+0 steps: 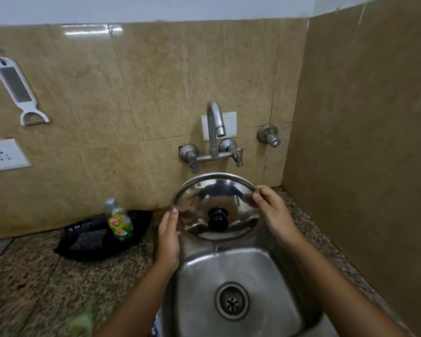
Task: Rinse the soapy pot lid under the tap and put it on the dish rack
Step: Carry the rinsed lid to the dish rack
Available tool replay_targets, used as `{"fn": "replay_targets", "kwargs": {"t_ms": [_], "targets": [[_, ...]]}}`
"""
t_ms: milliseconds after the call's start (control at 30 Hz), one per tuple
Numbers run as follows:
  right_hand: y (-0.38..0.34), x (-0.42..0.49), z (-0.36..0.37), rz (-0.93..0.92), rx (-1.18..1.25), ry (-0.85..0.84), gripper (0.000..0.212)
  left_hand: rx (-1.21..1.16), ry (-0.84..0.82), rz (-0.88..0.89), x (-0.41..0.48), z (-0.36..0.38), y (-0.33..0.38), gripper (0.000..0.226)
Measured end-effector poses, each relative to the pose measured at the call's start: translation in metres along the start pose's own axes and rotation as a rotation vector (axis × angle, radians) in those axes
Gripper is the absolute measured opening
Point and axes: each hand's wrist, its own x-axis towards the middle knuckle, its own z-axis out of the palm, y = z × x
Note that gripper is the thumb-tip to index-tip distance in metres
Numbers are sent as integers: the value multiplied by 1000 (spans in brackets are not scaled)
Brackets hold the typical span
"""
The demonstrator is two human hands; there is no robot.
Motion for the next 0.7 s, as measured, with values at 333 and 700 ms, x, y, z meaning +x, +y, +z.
{"fn": "replay_targets", "kwargs": {"t_ms": [333, 700], "targets": [[-30, -16, -10, -289, -296, -82, 17, 267, -45, -24, -37, -13, -10, 29], [-33, 10, 159, 294, 399, 132, 30, 98, 379, -48, -7, -129, 95, 26]]}}
